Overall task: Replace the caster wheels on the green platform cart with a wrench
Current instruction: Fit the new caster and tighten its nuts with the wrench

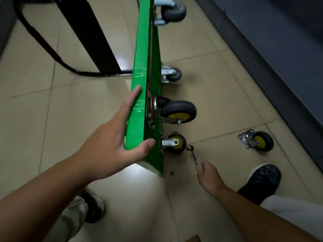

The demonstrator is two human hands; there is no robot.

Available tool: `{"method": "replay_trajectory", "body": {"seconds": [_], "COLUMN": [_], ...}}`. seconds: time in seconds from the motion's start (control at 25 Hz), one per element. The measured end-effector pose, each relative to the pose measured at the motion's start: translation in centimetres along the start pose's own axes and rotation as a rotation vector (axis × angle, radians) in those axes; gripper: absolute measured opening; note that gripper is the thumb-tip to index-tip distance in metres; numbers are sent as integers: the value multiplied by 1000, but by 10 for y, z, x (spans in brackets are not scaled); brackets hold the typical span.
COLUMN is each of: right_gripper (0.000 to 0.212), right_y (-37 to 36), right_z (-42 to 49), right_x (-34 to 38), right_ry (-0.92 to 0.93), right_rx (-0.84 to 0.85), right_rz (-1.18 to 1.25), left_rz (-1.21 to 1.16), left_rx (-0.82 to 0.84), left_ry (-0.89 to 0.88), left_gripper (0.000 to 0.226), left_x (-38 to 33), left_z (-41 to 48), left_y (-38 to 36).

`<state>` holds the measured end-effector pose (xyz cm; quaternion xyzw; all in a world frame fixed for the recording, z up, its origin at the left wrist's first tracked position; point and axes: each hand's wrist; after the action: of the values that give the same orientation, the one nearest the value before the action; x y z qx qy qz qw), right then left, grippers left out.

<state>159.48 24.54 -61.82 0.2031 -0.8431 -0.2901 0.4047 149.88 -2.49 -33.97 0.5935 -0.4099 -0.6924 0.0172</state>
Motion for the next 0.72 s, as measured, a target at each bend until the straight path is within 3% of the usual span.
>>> {"method": "replay_trajectory", "body": {"seconds": [0.08, 0.2, 0.28, 0.44, 0.72], "right_gripper": [34, 10, 13, 14, 18], "right_y": [26, 58, 62, 37, 2], "right_z": [-22, -63, -78, -80, -41], "right_x": [24, 71, 96, 126, 138], "right_ry": [131, 341, 424, 461, 552], "right_rx": [-44, 35, -8, -148, -73], "right_rz": [55, 271, 386, 493, 514], "left_rz": [7, 32, 23, 15, 16], "left_rx": [5, 35, 46, 30, 6], "left_ry": [8, 12, 20, 28, 20], "left_gripper": [100, 100, 100, 99, 99], "left_x": [2, 2, 3, 5, 4], "left_z": [2, 4, 4, 4, 7], "left_y": [-1, -2, -2, -3, -6]}}
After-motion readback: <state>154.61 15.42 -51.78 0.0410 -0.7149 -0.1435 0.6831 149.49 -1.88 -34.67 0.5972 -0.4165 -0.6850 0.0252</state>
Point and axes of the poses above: each hand's wrist, its own z-axis towards the middle knuckle, its own y-axis out of the back of the hand, x = y × z, and after that the axes turned 10 degrees about -z, right-handed
